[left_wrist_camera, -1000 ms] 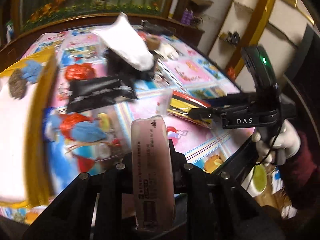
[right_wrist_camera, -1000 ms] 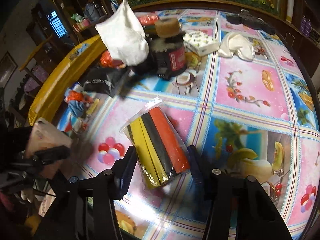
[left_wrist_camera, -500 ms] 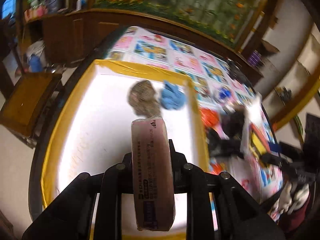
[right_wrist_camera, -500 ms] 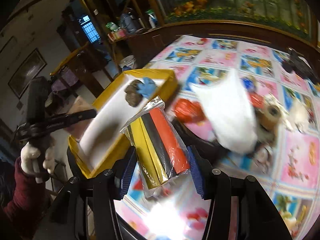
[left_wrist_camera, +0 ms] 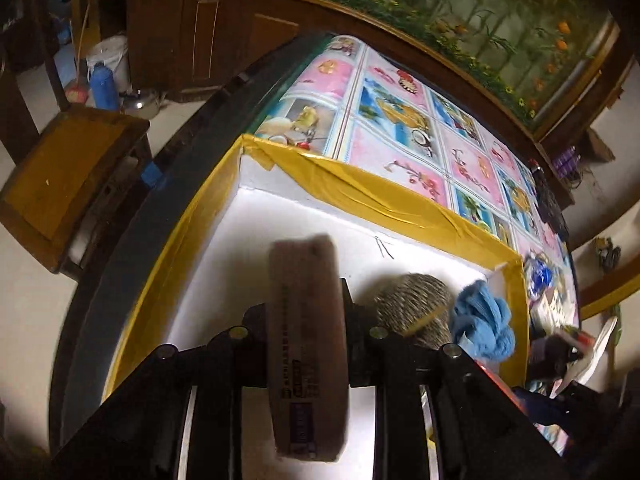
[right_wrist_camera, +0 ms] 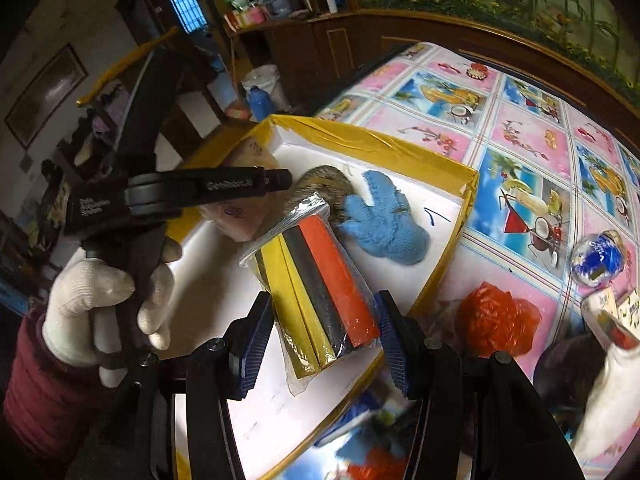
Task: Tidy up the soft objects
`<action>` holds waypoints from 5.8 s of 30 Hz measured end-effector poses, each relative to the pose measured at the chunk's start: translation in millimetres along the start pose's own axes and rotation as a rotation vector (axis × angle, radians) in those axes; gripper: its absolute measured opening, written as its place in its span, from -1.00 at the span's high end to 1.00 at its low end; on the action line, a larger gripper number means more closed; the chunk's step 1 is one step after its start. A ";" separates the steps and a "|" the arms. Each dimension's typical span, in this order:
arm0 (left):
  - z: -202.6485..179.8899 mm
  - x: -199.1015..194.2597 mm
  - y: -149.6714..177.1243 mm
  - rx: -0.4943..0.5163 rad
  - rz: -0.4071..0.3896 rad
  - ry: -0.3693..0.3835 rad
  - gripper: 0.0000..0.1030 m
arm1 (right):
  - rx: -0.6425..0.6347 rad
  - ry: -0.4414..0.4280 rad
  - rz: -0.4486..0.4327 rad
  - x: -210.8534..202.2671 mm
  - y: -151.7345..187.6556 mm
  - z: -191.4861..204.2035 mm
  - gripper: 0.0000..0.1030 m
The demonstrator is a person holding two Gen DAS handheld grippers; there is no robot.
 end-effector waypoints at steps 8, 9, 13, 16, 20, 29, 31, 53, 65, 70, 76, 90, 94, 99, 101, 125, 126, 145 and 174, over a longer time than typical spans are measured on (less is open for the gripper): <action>6.6 -37.6 -4.8 -0.071 -0.055 0.186 -0.05 | -0.022 0.051 -0.003 19.7 -19.5 14.4 -0.46; 6.9 -43.1 -5.1 -0.078 -0.063 0.188 -0.05 | -0.012 0.040 -0.015 15.8 -18.7 14.8 -0.50; 5.6 -72.1 3.2 -0.099 -0.086 0.207 -0.05 | 0.003 0.028 -0.057 -0.7 -11.9 12.0 -0.55; -6.6 -89.6 17.9 -0.085 -0.093 0.226 -0.05 | 0.018 0.026 -0.107 -23.7 1.9 7.2 -0.57; -43.4 -108.7 55.7 0.005 -0.074 0.280 -0.13 | 0.070 0.019 -0.179 -62.5 31.2 -8.2 -0.65; -67.5 -147.8 154.1 0.126 -0.119 0.323 -0.13 | 0.103 0.053 -0.115 -87.7 118.1 -36.4 -0.74; -64.1 -146.7 167.3 0.117 -0.107 0.320 -0.13 | 0.095 0.055 -0.091 -77.7 122.7 -33.9 -0.74; -31.2 -128.6 188.6 0.070 -0.121 0.269 -0.13 | -0.472 0.095 0.013 23.3 95.9 45.4 -0.58; -30.3 -126.9 188.5 0.055 -0.119 0.270 -0.13 | -0.354 -0.007 0.033 -12.6 126.1 32.2 -0.07; -58.9 -127.7 202.7 0.161 -0.098 0.279 -0.13 | -0.262 0.020 0.031 -63.9 178.4 2.6 -0.08; -97.7 -115.3 229.0 0.265 -0.032 0.280 -0.13 | -0.076 0.106 0.058 -105.9 247.3 -54.4 -0.11; -165.6 -84.3 294.9 0.410 0.143 0.274 -0.13 | 0.266 0.067 -0.133 -181.7 318.5 -110.3 -0.66; -185.1 -72.6 299.3 0.383 0.185 0.292 -0.13 | 0.280 0.008 -0.130 -180.8 325.0 -90.5 -0.66; -199.1 -54.8 292.9 0.300 0.236 0.296 -0.13 | 0.216 0.064 -0.098 -169.4 323.2 -62.8 -0.65; -206.3 -49.0 293.7 0.281 0.250 0.298 -0.13 | 0.190 0.104 -0.097 -168.9 320.4 -59.1 -0.10; -279.2 -20.1 350.1 0.653 0.126 0.116 -0.17 | 0.332 0.187 -0.145 -199.7 356.7 -108.3 0.09; -276.1 -22.3 348.9 0.638 0.142 0.140 -0.16 | 0.329 0.191 -0.143 -199.4 356.3 -107.8 0.09; -89.8 -126.4 194.1 0.269 -0.082 0.128 -0.16 | 0.094 0.045 -0.171 -186.2 244.3 -30.9 0.13; -2.0 -17.6 3.5 -0.006 -0.039 0.123 -0.33 | -0.152 -0.142 0.026 34.2 -19.2 96.3 0.12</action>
Point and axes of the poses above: each gripper's, at about its wrist camera, not at the fingertips, and x roughly the way its jaws point, z to its left, y to its underside, the point moved 4 cm from there along x, roughly the way its jaws point, and after that the axes turned 10 degrees about -x, right-handed, at the moved point
